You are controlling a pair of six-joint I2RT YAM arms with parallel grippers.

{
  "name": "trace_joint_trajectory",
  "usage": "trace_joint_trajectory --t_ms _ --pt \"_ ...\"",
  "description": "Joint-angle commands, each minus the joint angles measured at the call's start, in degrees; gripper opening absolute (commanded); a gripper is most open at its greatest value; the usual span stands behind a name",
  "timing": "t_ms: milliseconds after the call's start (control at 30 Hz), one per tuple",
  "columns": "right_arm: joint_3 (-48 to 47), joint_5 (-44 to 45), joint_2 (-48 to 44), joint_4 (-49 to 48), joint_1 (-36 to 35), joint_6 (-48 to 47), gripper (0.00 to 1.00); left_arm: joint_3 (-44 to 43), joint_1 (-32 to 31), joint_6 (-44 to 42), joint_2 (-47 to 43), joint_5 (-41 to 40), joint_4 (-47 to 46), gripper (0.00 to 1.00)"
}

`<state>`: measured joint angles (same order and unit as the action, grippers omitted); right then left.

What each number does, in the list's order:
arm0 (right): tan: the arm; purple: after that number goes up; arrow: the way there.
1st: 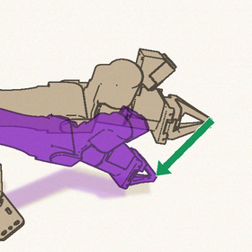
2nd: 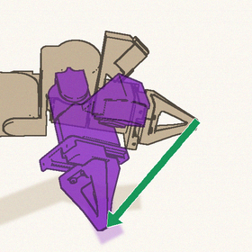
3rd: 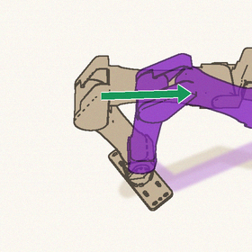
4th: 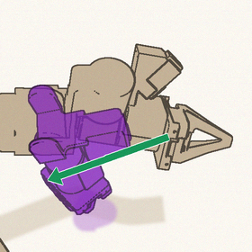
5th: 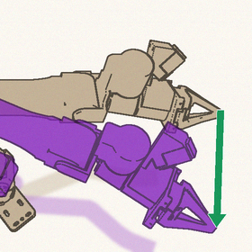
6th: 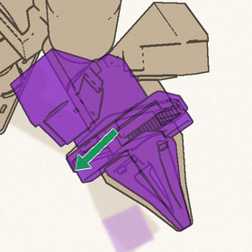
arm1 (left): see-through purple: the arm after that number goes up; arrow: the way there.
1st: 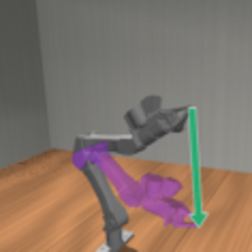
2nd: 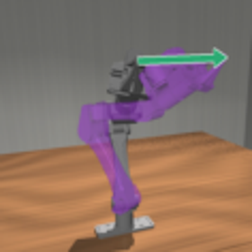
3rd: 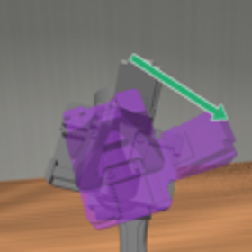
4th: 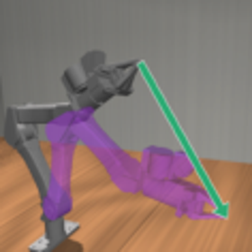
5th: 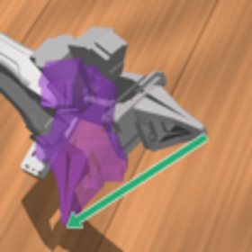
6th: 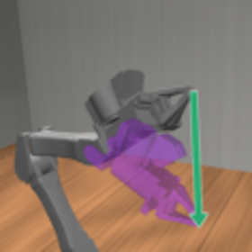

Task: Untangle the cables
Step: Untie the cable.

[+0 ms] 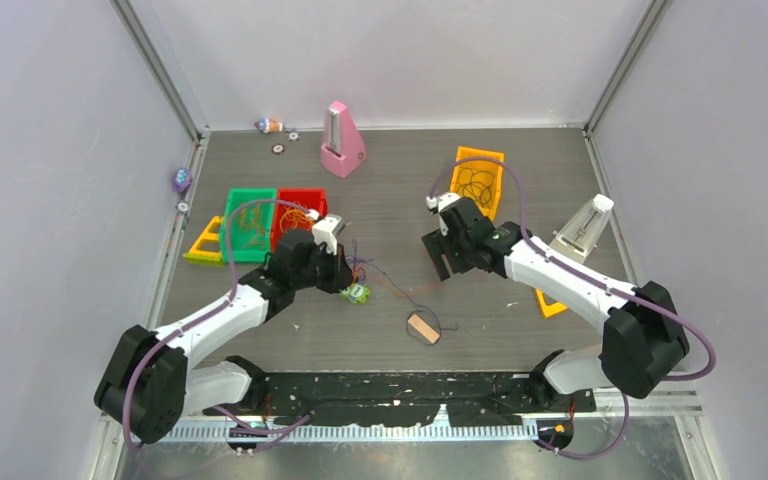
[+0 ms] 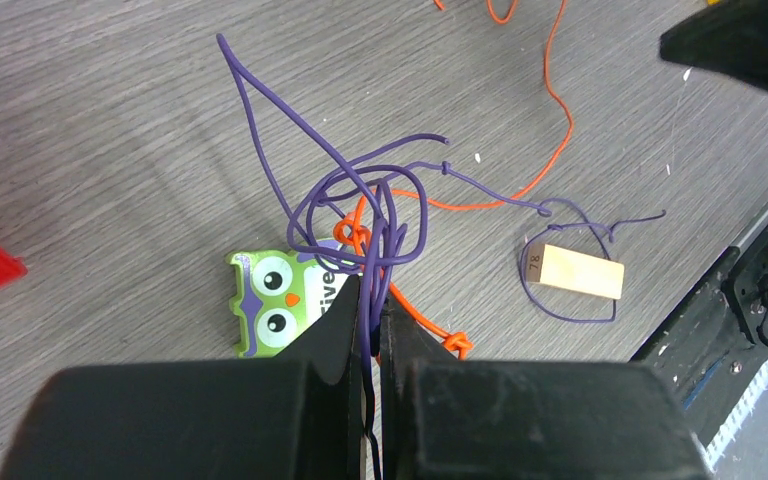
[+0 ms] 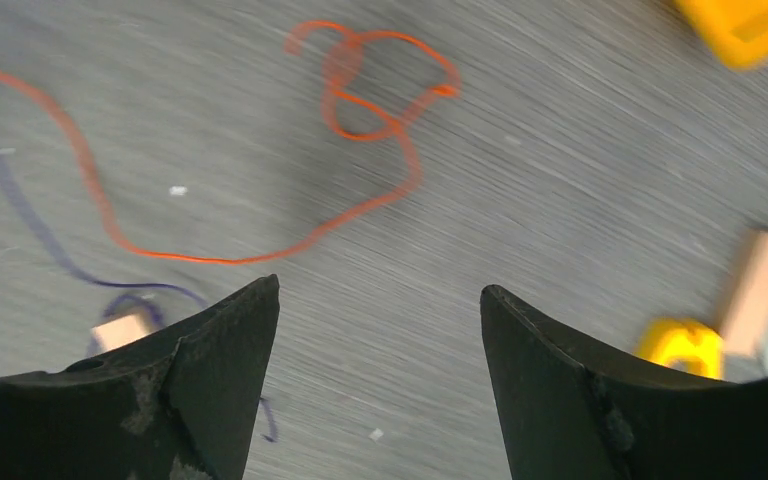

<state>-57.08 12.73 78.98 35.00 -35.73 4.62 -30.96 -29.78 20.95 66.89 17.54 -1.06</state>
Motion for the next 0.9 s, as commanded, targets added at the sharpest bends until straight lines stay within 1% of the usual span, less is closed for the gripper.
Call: trace_joint_trajectory --t_ms 0,67,133,200,233,333,367,400,433,467,500,600,667,733,800,867 --pt "2.1 -11.5 0.7 -17.2 -1.5 -1.5 0.78 -1.2 -0.2 -1.6 -1.8 0.1 0.9 0.00" --pt "1.6 -15.0 3.5 -18.7 -1.8 -2.3 0.77 -0.4 -0.2 -1.1 -1.9 -0.4 0.8 0.00" --pt "-0.3 -15.2 6.5 -17.4 -2.7 -2.3 0.77 0.5 -0.2 -0.8 -2.0 -0.4 0.6 0.00" --pt "-2.8 -14.2 9.5 -13.9 -3.5 -1.1 0.78 1.2 -0.1 -0.6 -2.1 -0.5 0.4 0.00" --pt "-3.3 -12.3 10.7 -12.9 -4.0 0.5 0.79 1.4 -0.2 -0.5 -2.2 -0.5 0.2 0.00" --pt "-2.7 -8.9 9.9 -9.8 -4.5 6.6 0.81 2.3 -0.2 0.1 -2.7 -0.1 -0.6 0.00" --pt "-2.1 -7.5 7.9 -9.6 -4.6 10.9 0.82 2.7 -0.2 0.4 -2.9 0.0 -1.0 0.00" --pt "-0.4 -6.8 6.5 -9.6 -4.5 13.2 0.82 3.1 -0.3 0.7 -3.1 0.1 -1.5 0.00" --pt "0.7 -5.9 3.6 -9.9 -4.5 18.0 0.83 3.6 -0.4 1.0 -3.2 0.2 -2.0 0.00" --pt "3.1 -5.8 2.1 -11.0 -4.5 20.4 0.83 4.2 -0.7 1.2 -3.3 0.3 -2.9 0.00" --pt "4.3 -5.9 -0.9 -11.6 -4.5 25.1 0.83 4.9 -1.0 1.4 -3.4 0.2 -3.8 0.00" --pt "9.8 -6.8 -6.9 -15.2 -4.5 32.8 0.84 7.2 -1.9 1.9 -4.8 -2.0 -5.9 0.00" --pt "12.5 -6.0 -9.4 -16.5 -4.5 39.1 0.84 8.8 -1.9 1.8 -6.3 -2.5 -7.4 0.00" --pt "15.5 -5.2 -11.7 -17.9 -4.6 42.4 0.84 9.7 -2.0 1.3 -7.7 -2.6 -8.2 0.00" --pt "18.8 -5.4 -13.6 -19.9 -4.7 48.5 0.84 10.3 -2.1 0.4 -8.9 -2.7 -8.3 0.00" --pt "21.7 -5.4 -15.0 -21.9 -4.9 52.5 0.84 10.7 -2.3 -0.1 -9.7 -2.6 -8.3 0.00"
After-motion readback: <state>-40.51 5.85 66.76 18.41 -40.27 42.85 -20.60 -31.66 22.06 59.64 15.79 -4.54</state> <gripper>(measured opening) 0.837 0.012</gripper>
